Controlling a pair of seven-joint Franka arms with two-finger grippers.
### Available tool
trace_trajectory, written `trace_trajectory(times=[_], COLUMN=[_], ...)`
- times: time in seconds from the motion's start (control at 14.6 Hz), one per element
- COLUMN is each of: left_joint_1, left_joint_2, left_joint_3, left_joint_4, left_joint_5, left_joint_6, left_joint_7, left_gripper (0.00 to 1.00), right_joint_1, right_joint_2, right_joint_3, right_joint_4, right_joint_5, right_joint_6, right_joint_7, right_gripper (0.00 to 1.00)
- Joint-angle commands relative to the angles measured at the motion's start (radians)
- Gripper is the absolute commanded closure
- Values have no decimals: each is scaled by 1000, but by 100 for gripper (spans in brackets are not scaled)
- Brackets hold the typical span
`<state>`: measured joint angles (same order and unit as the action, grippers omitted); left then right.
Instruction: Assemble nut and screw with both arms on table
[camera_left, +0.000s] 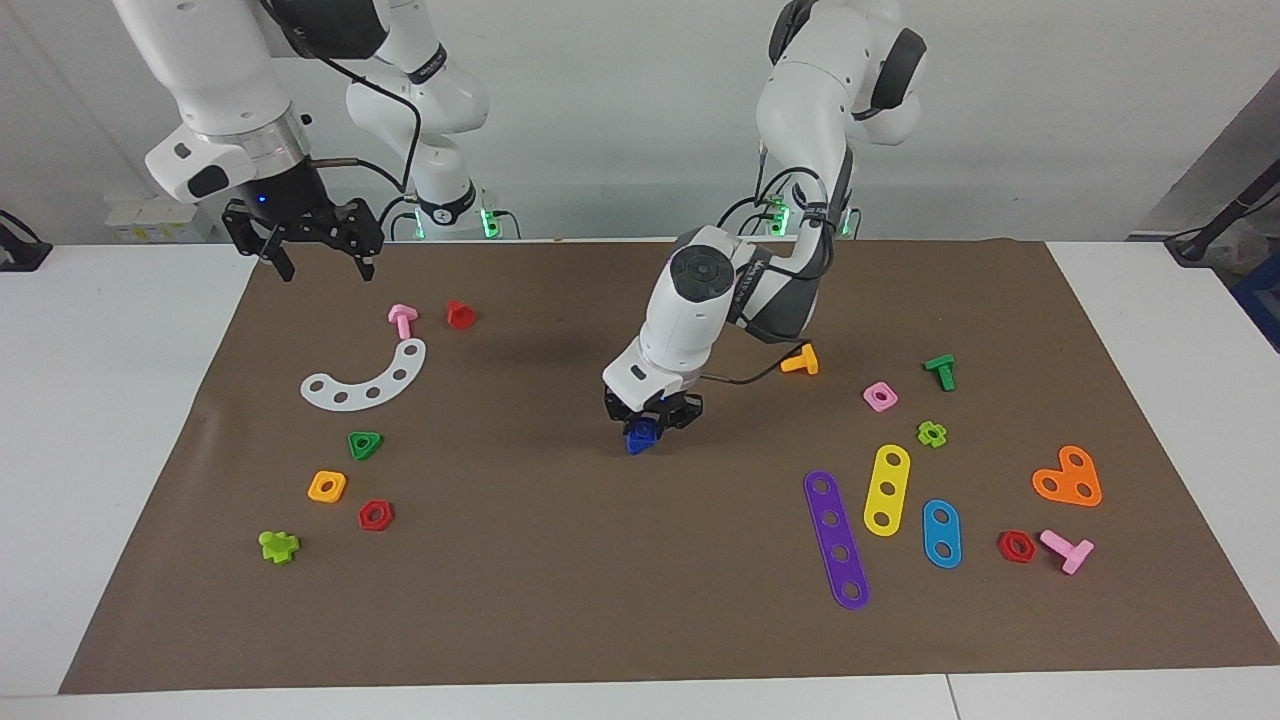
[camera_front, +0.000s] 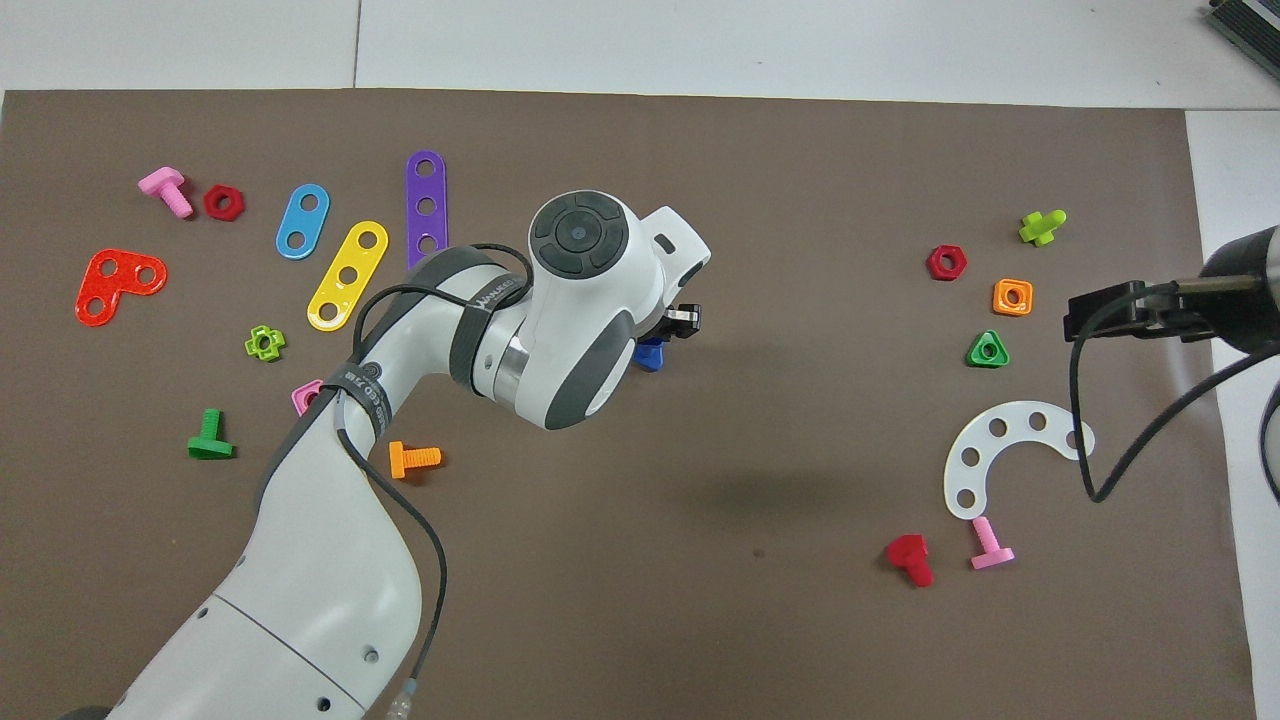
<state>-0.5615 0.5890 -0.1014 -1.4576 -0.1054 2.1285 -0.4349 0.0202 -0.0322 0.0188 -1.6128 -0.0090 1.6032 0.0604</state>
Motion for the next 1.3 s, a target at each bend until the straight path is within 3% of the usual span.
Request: trace_trajectory(times=[0.0,0.41,0.96,1.03,1.1,1.17,1.23], left_joint_1=[-14,-24,-29,-29,-29,-31,-29], left_joint_2=[3,-18,-17,-18,-21,-24,-23], left_joint_3=[14,16,14,14,15,16,16], left_joint_4=[5,-56,-58,-78,-92,-98,-93], left_joint_5=[-13,-13,-50,-50,-48,-45,-25], left_joint_6=[-47,-27,2,20,43,57,67], left_joint_7=[-8,-8,-13,-13,-13,-12,-12], left_gripper=[100,100,99,95,84,65,36], right_joint_1=[-9,-11,-13,-13,-13,-13,-11], right_joint_2=[-17,-17,-18,-18,-18,-20,-20], right_joint_3=[7,7,7,7,7,7,7], right_joint_4=[-13,-18,-21,-22,-22,-22,-24], right_joint_5=[27,32,32,31,32,32,32], right_joint_6=[0,15,17,17,17,17,17], right_joint_7=[-16,-1,-1,-1,-2,-1,-1], right_gripper=[0,0,0,0,0,0,0])
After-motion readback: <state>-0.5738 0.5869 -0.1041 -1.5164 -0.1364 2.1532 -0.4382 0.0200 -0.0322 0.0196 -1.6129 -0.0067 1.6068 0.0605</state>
